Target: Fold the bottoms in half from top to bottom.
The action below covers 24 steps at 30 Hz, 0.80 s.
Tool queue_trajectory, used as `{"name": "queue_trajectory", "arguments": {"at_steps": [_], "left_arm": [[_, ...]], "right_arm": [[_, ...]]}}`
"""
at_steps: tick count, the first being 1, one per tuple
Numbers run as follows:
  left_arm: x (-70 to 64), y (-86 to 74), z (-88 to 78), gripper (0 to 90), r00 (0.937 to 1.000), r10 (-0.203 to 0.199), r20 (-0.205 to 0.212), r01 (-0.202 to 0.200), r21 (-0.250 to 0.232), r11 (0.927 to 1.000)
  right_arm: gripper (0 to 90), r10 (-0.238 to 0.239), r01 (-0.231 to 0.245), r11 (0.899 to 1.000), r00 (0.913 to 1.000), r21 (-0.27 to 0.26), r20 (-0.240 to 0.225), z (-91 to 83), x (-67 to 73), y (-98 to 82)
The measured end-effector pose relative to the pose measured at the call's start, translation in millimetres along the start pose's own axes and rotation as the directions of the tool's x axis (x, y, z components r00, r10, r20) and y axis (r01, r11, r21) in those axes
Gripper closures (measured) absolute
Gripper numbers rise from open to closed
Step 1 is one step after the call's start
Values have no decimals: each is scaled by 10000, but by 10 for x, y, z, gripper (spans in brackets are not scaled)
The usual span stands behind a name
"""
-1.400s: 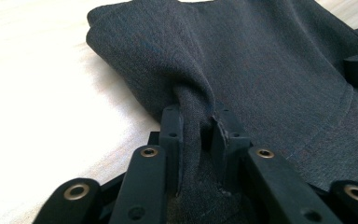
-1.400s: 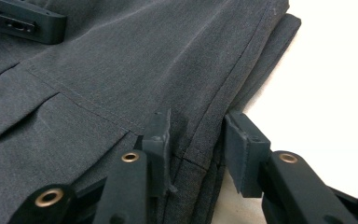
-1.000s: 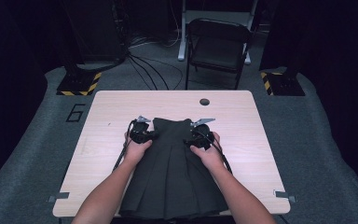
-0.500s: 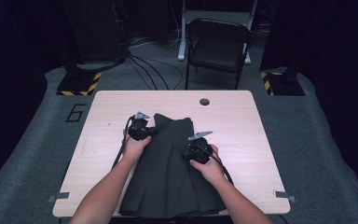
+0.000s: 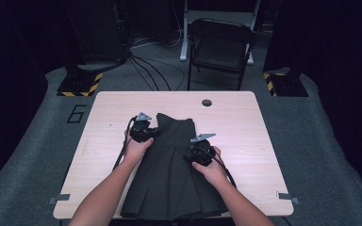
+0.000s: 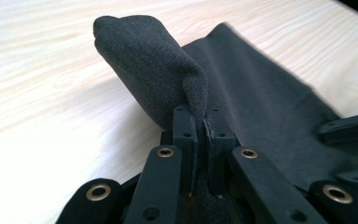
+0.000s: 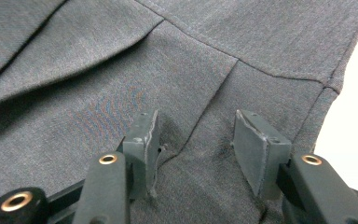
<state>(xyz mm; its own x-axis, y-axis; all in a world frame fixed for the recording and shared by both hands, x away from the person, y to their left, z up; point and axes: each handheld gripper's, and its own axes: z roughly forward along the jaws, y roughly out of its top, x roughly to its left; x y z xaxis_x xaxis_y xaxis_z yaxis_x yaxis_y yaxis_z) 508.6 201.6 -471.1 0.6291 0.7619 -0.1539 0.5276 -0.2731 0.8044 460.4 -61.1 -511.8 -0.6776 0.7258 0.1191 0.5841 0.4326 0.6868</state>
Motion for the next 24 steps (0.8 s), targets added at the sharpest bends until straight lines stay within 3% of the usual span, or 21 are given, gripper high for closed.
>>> {"name": "queue_trajectory", "arguments": {"at_steps": [4,6,10,15,18,21,22,23,24], "left_arm": [[-99,32,-88,855,9991,298,288,-290,-272,9992],[-180,50,-161,855,9965,688,485,-668,-417,9969],[-314,56,-268,856,9907,1102,802,-1053,-632,9924],[-529,-4,-407,856,9745,1805,1337,-1707,-814,9820],[-585,-36,-433,856,9695,1953,1480,-1846,-835,9793],[-677,-119,-450,856,9579,2245,1788,-2153,-692,9741],[-677,-119,-450,856,9579,2245,1788,-2153,-692,9741],[-721,-175,-448,857,9512,2318,2037,-2251,-559,9727],[-721,-175,-448,857,9512,2318,2037,-2251,-559,9727]], "right_arm": [[512,169,-169,9999,9999,-9,-10,-2,9,-9],[514,147,-147,9999,9999,-84,-55,1,3,-11],[520,50,-50,9997,10000,-232,-16,6,-10,-23],[535,148,-150,9992,9999,-365,-51,6,-20,-36],[537,193,-195,9991,9998,-383,-71,7,-17,-35],[538,140,-143,9991,9999,-404,-58,8,-24,-39],[538,140,-143,9991,9999,-404,-58,8,-24,-39],[538,159,-162,9990,9999,-410,-58,8,-25,-40],[538,159,-162,9990,9999,-410,-58,8,-25,-40]]}}
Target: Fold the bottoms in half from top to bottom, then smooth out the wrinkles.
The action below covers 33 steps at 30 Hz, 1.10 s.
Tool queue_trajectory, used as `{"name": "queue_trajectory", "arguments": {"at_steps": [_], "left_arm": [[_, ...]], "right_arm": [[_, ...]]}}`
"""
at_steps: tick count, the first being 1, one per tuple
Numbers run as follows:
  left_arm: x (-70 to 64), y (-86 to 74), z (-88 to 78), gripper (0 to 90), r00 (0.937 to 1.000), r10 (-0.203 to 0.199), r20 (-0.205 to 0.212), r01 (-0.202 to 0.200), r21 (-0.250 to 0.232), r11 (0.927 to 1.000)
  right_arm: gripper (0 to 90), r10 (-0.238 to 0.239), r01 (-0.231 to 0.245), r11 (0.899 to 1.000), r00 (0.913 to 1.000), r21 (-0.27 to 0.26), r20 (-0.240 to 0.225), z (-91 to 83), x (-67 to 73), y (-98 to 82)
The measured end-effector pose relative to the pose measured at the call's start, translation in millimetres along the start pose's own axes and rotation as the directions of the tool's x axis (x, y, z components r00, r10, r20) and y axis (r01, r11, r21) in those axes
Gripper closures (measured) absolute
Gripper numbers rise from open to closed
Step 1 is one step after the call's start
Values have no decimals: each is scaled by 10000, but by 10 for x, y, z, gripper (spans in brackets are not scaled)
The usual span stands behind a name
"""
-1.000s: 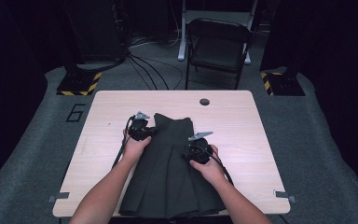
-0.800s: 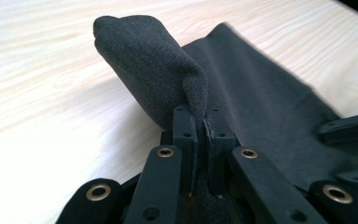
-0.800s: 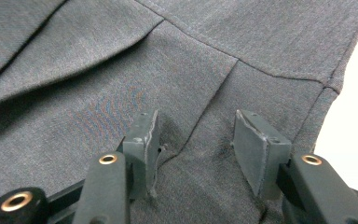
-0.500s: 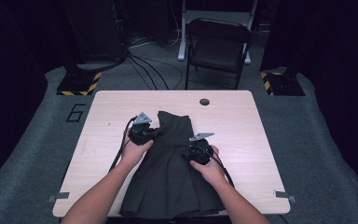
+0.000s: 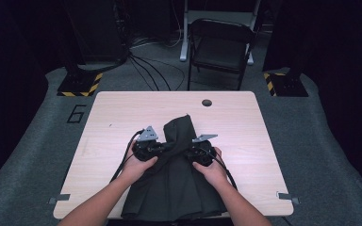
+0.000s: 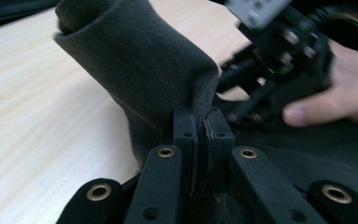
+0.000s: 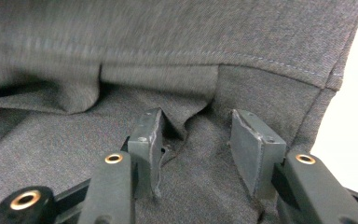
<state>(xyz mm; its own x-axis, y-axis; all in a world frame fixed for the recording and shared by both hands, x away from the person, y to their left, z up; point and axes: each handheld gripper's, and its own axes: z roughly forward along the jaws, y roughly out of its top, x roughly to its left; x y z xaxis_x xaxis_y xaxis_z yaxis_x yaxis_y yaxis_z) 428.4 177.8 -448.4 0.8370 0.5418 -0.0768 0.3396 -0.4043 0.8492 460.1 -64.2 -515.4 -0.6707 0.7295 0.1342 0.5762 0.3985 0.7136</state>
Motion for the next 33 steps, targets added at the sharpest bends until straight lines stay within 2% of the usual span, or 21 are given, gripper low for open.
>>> {"name": "queue_trajectory", "arguments": {"at_steps": [3,5,8,9,12,13,19,22,25,28,29,33], "left_arm": [[-91,-89,33,857,9995,135,298,-144,291,9995],[-172,-188,100,857,9983,423,397,-449,655,9968],[-203,-245,143,856,9977,519,431,-550,748,9957],[-220,-277,168,856,9972,605,444,-644,921,9937],[-235,-295,187,856,9965,664,510,-713,1011,9923],[-258,-311,206,856,9949,905,436,-947,1064,9898],[-310,-388,267,856,9910,1259,448,-1308,1305,9828],[-327,-430,293,855,9913,1225,488,-1278,1296,9833],[-317,-468,310,855,9925,1035,654,-1112,1261,9858],[-315,-484,311,855,9922,1056,667,-1130,1187,9865],[-317,-498,314,855,9926,1011,668,-1083,1155,9874],[-322,-560,326,854,9936,879,716,-946,961,9909]], "right_arm": [[539,66,-66,10000,10000,18,-32,-4,-5,0],[535,277,-277,9996,9996,-1,-98,-6,-6,-1],[526,421,-421,9991,9989,24,-195,-16,-11,1],[518,390,-389,9992,9990,68,-231,-32,-23,7],[513,392,-388,9991,9990,175,-195,-47,-14,15],[510,262,-258,9992,9996,297,-128,-63,-4,25],[499,-69,70,9993,10000,368,-41,-116,13,49],[495,40,-40,9998,10000,214,27,-220,7,83],[485,416,-419,9990,9990,-181,-133,-358,-31,145],[467,364,-366,9989,9993,-281,-66,-401,-39,187],[434,334,-334,9983,9994,-468,-23,-429,-56,241],[380,375,-380,9972,9993,-647,-94,-415,-85,351]]}}
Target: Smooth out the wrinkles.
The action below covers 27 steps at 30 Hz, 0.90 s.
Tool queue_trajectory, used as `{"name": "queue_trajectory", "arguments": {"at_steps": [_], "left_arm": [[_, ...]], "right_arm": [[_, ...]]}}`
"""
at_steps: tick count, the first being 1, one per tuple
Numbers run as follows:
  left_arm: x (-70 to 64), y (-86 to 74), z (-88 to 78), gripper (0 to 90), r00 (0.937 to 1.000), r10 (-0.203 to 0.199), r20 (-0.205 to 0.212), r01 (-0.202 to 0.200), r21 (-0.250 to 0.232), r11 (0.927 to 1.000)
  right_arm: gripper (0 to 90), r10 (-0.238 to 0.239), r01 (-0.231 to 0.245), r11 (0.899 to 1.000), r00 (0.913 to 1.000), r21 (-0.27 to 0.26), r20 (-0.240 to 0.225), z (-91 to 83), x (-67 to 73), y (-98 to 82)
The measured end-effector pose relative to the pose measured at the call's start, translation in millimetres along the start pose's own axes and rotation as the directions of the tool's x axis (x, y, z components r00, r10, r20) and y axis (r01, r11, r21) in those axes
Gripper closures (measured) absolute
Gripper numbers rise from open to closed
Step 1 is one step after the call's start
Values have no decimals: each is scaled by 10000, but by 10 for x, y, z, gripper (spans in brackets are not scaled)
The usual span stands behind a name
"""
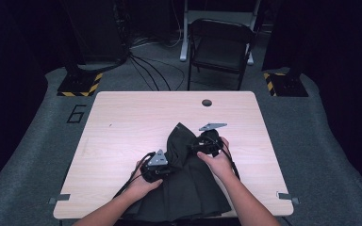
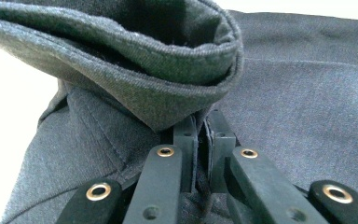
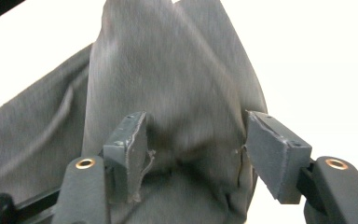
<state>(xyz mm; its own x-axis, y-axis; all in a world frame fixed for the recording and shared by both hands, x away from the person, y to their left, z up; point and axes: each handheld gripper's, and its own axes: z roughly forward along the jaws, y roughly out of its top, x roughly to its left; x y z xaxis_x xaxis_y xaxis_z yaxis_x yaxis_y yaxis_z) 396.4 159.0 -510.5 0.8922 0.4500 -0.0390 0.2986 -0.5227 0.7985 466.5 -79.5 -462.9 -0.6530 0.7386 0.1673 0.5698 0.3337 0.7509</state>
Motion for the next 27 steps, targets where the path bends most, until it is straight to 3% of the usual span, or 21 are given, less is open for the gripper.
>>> {"name": "queue_trajectory", "arguments": {"at_steps": [9,12,13,16,20,24,27], "left_arm": [[-13,-38,8,854,9998,-206,36,207,-239,9995],[-21,-42,11,854,9996,-297,15,297,-235,9993],[-23,-44,12,854,9996,-277,-25,277,-242,9993],[-41,-49,16,854,9997,-209,-156,205,-291,9994],[-42,-52,16,854,9997,-179,-137,175,-302,9994],[-45,-53,15,854,9997,-192,-173,187,-286,9994],[-46,-54,20,854,9996,-228,-182,221,-345,9992]], "right_arm": [[315,-66,67,10000,9998,40,-190,187,-21,257],[296,-410,412,9991,9989,61,-227,265,-44,332],[290,-161,166,9996,9996,213,-253,275,-30,351],[271,-584,597,9976,9976,359,-361,371,-62,409],[269,-492,513,9982,9969,321,-619,432,-96,399],[271,-100,163,9977,9954,664,-951,493,-102,373],[272,-223,285,9980,9941,572,-1066,518,-123,370]]}}
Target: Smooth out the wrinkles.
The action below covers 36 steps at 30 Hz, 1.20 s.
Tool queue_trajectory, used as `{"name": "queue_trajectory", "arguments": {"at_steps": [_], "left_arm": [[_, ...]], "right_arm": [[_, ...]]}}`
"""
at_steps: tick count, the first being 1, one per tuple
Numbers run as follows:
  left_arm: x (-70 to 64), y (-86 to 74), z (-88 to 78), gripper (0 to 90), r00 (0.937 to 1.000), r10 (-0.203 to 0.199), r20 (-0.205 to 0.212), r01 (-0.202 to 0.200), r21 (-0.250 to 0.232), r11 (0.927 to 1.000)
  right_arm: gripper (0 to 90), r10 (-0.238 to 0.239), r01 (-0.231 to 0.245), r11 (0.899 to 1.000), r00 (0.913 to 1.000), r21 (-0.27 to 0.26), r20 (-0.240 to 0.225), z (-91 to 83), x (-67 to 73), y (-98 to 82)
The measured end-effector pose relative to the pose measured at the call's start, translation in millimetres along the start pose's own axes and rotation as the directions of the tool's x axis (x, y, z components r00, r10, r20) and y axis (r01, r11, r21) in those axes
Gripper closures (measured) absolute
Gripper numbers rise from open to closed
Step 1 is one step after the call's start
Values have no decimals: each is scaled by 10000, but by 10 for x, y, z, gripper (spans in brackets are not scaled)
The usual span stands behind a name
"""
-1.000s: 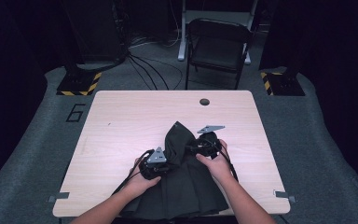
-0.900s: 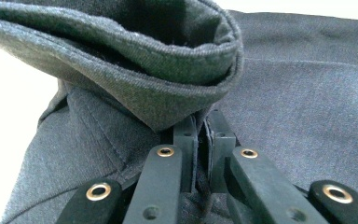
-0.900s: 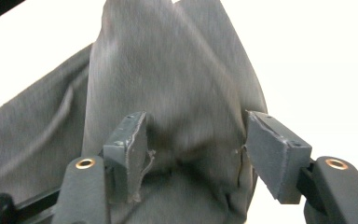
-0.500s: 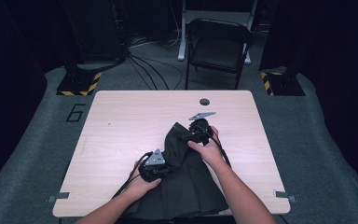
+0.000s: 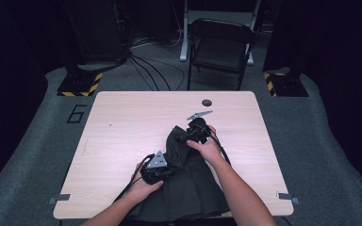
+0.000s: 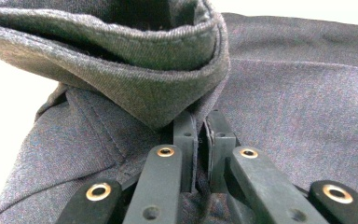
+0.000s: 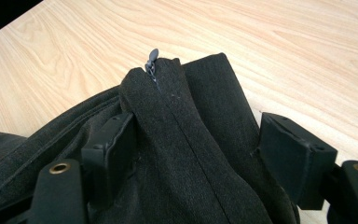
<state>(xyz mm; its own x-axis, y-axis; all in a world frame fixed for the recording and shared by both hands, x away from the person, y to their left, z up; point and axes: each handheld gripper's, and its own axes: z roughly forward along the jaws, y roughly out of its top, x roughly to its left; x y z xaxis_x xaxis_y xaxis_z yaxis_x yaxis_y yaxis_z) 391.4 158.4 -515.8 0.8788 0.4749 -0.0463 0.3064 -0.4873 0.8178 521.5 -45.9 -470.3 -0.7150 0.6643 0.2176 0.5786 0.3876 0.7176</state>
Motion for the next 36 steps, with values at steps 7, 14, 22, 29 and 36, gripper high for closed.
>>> {"name": "queue_trajectory", "arguments": {"at_steps": [7,14,22,29,36], "left_arm": [[8,-5,-3,853,10000,-39,60,40,-46,10000],[0,-13,-1,853,10000,-56,-48,56,-132,9999],[-13,-13,0,849,9999,3,-110,-5,-159,9999],[-27,19,-40,786,10000,31,-46,-32,-147,9999],[-96,138,-239,554,10000,-78,-23,77,-161,9998]], "right_arm": [[179,470,-468,9989,9982,70,-372,70,-109,-20],[232,694,-683,9976,9915,137,-1100,105,-174,-28],[413,-345,359,9991,9976,224,-602,-67,-30,5],[679,-1058,1059,9939,9944,313,-52,-232,76,-3],[754,-1230,1229,9921,9924,-238,-45,-336,65,-49]]}}
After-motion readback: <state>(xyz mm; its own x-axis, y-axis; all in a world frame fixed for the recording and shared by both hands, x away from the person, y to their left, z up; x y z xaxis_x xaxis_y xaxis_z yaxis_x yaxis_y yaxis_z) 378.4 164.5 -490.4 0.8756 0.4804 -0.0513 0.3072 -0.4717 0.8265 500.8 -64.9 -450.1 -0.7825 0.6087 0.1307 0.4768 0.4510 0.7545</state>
